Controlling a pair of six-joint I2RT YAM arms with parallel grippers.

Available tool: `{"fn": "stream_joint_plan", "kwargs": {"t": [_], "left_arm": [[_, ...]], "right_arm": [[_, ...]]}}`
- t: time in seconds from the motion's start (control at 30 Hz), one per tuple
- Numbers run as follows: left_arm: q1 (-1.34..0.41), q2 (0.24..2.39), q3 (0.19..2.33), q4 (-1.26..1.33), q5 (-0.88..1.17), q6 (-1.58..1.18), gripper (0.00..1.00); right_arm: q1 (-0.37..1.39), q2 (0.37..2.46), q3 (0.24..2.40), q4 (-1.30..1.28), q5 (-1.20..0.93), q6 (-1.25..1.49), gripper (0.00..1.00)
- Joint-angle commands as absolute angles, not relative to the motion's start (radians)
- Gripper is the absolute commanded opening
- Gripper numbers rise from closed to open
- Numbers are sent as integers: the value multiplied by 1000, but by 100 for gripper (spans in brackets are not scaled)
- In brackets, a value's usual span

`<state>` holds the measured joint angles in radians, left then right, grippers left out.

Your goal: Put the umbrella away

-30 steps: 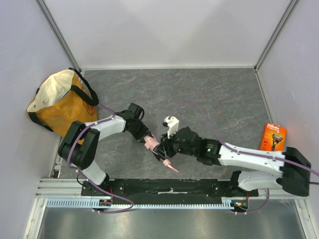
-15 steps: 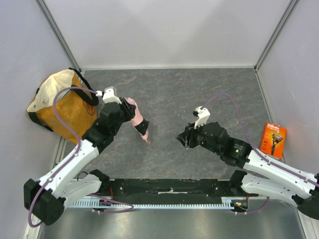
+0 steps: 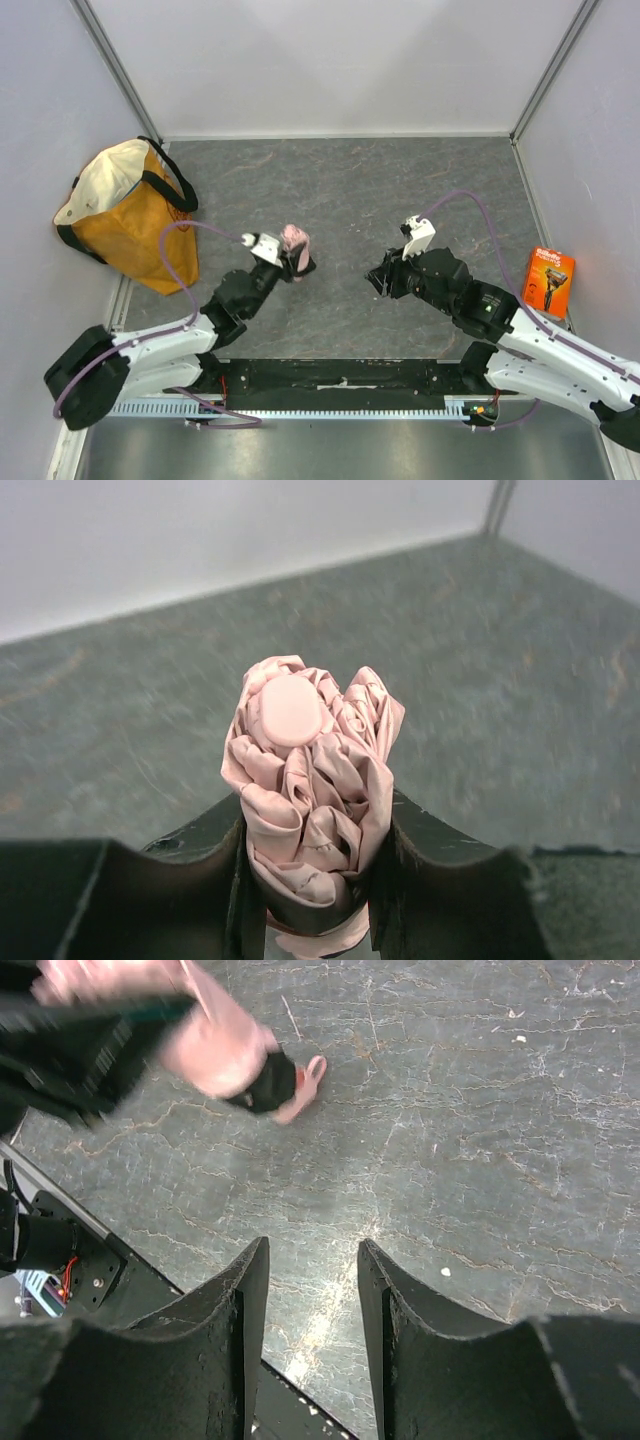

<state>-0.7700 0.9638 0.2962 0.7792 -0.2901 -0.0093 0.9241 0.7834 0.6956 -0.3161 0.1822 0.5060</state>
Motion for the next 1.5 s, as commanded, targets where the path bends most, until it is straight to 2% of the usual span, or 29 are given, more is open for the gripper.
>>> {"fn": "stream_joint_plan", "kwargs": {"t": [0.0,0.1,0.17,0.23,0.33,0.37,0.43,0.47,0.6,0.73,0.83,0.9,1.03,1.17,1.23,1.3,1.4,1.47], "left_arm": [[-947,1083,160,1167,-480,83,2],[-1052,1239,108,1317,-586,83,2],[-1063,1342,59,1470,-620,39,2],[-1074,1406,54,1483,-659,-33,2],[-1075,1427,41,1551,-582,-64,2],[-1075,1384,67,1475,-562,-86,2],[-1072,1223,211,1127,-571,-180,2],[-1066,1166,298,853,-546,-228,2],[-1034,1071,605,232,-562,-456,2],[-919,1214,976,-527,-483,-697,2],[-862,1386,1185,-863,-440,-729,2],[-862,1443,1245,-987,-474,-727,2],[-856,1483,1287,-1005,-523,-710,2],[-816,1372,1133,-591,-261,-511,2],[-761,1393,1135,-595,-247,-572,2],[-735,1535,1266,-769,-345,-598,2],[-735,1760,1469,-1033,-610,-597,2],[-735,1853,1523,-1109,-782,-610,2]], "right_arm": [[920,773,680,-314,187,517,47],[920,791,672,-307,176,512,47],[920,807,678,-298,157,508,46],[920,815,681,-291,150,508,46],[920,810,687,-290,134,509,47],[920,811,689,-296,126,509,48],[920,818,689,-317,114,509,48],[920,815,683,-325,114,512,49],[920,808,663,-357,104,502,55],[920,819,667,-396,129,499,56],[920,796,672,-405,166,511,58],[920,784,676,-408,181,517,59],[920,799,698,-420,179,509,59],[920,799,701,-449,192,506,59],[920,785,693,-457,190,517,60],[919,769,686,-465,186,529,60],[920,746,660,-465,181,549,60],[920,742,649,-466,178,555,60]]}}
